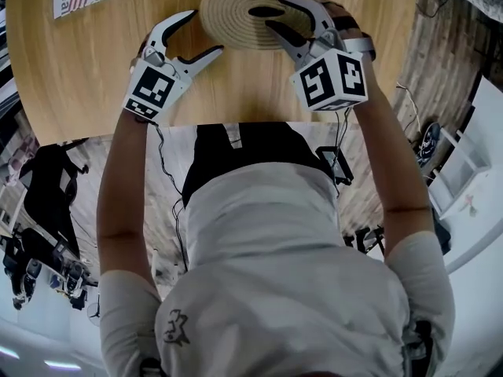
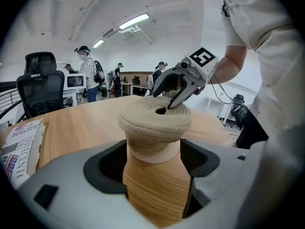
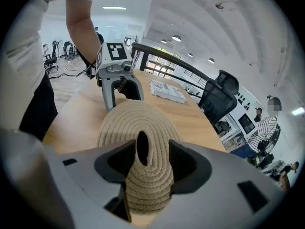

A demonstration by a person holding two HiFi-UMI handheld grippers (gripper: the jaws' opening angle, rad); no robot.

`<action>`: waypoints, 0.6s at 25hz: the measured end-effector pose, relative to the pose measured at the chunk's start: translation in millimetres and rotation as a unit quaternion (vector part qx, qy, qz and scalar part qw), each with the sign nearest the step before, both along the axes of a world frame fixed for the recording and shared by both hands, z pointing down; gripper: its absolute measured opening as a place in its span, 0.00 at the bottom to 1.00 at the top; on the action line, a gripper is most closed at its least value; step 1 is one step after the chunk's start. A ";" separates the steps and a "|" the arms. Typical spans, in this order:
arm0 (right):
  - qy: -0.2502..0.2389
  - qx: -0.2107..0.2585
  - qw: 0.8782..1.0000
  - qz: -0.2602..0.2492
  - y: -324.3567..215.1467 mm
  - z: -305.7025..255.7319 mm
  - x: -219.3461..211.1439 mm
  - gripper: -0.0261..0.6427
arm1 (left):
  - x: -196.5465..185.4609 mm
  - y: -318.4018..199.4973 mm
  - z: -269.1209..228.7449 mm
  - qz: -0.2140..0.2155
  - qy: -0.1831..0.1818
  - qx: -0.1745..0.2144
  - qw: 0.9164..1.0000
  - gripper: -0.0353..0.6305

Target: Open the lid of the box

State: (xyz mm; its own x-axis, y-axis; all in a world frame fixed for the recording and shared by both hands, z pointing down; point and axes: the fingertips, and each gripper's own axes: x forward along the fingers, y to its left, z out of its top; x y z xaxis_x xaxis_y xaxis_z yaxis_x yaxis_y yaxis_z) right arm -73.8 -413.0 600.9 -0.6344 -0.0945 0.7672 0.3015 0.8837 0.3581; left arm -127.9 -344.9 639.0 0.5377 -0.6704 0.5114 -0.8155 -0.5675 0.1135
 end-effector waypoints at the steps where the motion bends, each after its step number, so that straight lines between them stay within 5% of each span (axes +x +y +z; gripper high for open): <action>1: 0.006 0.006 1.000 -0.006 -2.3 2.7 -0.1 0.38 | 2.0 -4.1 1.0 0.007 -0.004 0.000 1.000 0.56; 15: 0.028 0.101 0.990 -0.090 -8.4 22.2 -17.4 0.23 | 7.0 -25.2 8.2 0.044 -0.024 0.008 0.999 0.58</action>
State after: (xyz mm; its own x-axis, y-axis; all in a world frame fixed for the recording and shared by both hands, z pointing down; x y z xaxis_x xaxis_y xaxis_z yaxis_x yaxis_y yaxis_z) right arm -91.2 -421.4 623.1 -0.6119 -0.1396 0.7785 0.4721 0.7252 0.5011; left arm -121.0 -370.1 647.2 0.5692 -0.6306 0.5276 -0.7673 -0.6380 0.0653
